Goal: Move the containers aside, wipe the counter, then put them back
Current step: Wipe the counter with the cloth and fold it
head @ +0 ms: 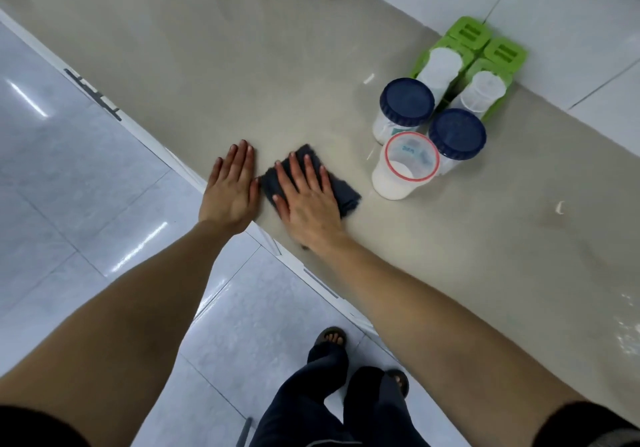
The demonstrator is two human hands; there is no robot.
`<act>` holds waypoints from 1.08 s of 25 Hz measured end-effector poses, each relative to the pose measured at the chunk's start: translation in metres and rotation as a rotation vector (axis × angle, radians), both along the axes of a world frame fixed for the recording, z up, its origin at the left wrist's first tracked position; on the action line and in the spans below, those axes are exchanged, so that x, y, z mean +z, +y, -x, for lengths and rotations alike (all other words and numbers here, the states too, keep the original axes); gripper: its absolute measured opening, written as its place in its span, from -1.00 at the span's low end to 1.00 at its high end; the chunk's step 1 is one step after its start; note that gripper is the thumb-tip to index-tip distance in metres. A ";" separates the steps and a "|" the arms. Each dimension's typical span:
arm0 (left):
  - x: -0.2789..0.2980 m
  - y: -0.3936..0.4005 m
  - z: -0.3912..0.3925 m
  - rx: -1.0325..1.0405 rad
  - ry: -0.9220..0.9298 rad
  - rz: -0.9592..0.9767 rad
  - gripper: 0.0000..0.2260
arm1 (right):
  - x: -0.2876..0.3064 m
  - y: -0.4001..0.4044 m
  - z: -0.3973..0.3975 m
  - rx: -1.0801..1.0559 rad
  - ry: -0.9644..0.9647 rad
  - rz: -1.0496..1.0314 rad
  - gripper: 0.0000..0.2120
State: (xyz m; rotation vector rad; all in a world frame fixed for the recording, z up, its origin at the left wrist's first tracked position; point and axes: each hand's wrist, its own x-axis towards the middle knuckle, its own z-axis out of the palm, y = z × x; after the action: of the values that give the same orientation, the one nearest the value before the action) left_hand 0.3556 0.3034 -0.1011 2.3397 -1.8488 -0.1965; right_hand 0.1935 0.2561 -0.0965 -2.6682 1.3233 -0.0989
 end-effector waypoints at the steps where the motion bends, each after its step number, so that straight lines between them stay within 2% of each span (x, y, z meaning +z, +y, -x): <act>1: 0.000 0.001 -0.001 -0.001 -0.002 -0.001 -0.45 | 0.001 0.021 0.008 0.067 0.010 0.007 -0.45; 4: 0.000 0.003 -0.001 -0.006 0.017 -0.008 -0.46 | 0.001 0.064 0.065 0.149 0.013 -0.008 -0.47; 6: 0.001 0.004 0.000 -0.008 0.027 -0.022 -0.46 | 0.000 0.056 0.092 0.119 0.020 0.001 -0.48; 11: 0.004 0.002 -0.002 -0.019 0.026 -0.073 -0.44 | 0.003 0.018 0.044 -0.090 0.026 -0.045 -0.45; 13: 0.005 0.000 -0.008 -0.017 0.030 -0.107 -0.47 | 0.002 0.041 0.039 -0.046 0.012 -0.034 -0.45; 16: 0.012 0.000 0.001 -0.056 0.000 -0.163 -0.45 | 0.002 0.091 0.091 -0.016 0.020 -0.022 -0.48; 18: 0.019 0.001 0.031 -0.151 -0.022 -0.105 -0.42 | 0.005 0.110 0.133 -0.120 0.019 -0.020 -0.48; 23: 0.024 0.027 0.161 -0.412 0.075 0.027 -0.44 | 0.008 0.141 0.228 -0.402 0.087 -0.037 -0.47; 27: 0.020 0.026 0.268 -0.643 0.096 0.014 -0.44 | 0.006 0.168 0.305 -0.660 0.074 -0.038 -0.46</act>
State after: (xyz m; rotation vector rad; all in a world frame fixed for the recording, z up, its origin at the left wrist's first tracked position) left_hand 0.0873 0.3298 -0.0813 1.6123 -2.4675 -0.3540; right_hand -0.1111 0.4236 -0.0903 -2.1112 2.1438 -0.0510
